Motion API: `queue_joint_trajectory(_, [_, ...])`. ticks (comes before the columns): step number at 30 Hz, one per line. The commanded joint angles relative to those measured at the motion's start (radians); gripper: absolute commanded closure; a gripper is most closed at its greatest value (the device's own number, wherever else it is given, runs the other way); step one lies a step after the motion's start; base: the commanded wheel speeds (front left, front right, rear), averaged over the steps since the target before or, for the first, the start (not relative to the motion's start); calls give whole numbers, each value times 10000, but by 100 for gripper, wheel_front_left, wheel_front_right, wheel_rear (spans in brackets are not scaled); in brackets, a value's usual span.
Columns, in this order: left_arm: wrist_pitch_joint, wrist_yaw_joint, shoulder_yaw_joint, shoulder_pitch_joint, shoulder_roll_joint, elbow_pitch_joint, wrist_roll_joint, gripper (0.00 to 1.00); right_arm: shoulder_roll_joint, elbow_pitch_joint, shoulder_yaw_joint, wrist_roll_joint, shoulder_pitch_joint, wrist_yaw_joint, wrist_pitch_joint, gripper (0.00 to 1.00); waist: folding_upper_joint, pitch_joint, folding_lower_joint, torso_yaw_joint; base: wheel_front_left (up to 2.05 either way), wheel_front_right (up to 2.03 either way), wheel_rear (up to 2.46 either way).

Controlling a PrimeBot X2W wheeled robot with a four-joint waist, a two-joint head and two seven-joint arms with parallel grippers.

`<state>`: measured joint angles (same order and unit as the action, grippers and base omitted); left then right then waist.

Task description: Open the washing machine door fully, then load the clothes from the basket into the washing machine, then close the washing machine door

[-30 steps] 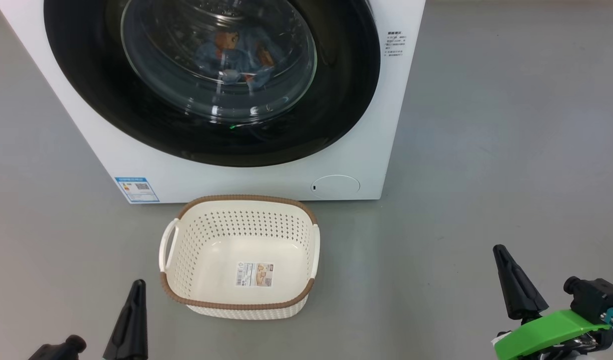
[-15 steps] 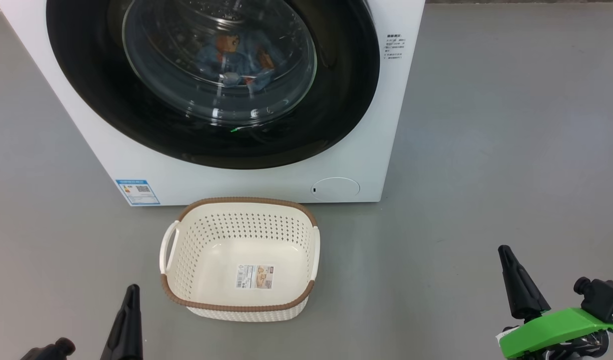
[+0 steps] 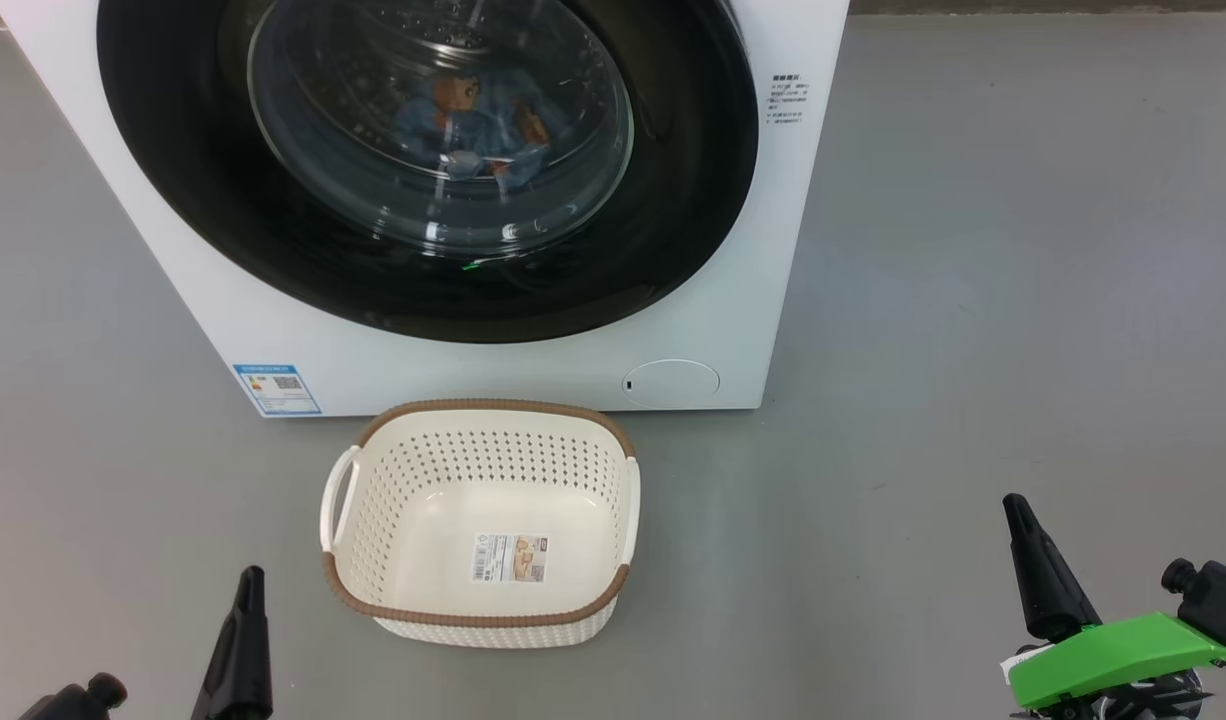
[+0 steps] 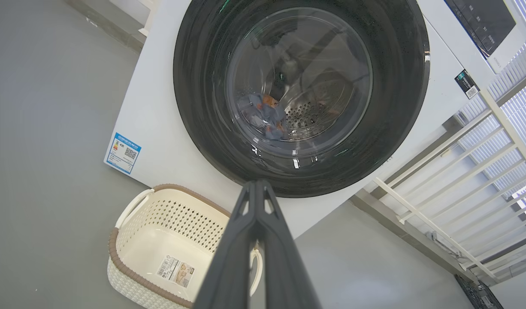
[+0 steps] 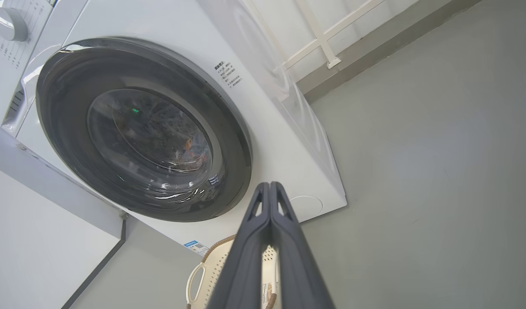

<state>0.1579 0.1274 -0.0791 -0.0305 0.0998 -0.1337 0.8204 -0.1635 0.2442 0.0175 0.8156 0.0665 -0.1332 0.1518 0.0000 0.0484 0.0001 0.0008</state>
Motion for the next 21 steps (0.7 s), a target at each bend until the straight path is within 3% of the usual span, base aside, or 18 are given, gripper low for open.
queue_joint_trajectory(1, [-112,6,220,401,132,135,366,100,-68,-197,-39,309,293,8,-72,100,0,-12,-1,0,0,0,0])
queue_joint_trajectory(21, [-592,14,463,634,98,-171,2226,100,153,-144,-258,2130,327,12,-606,100,0,-118,-1,-2,0,0,0])
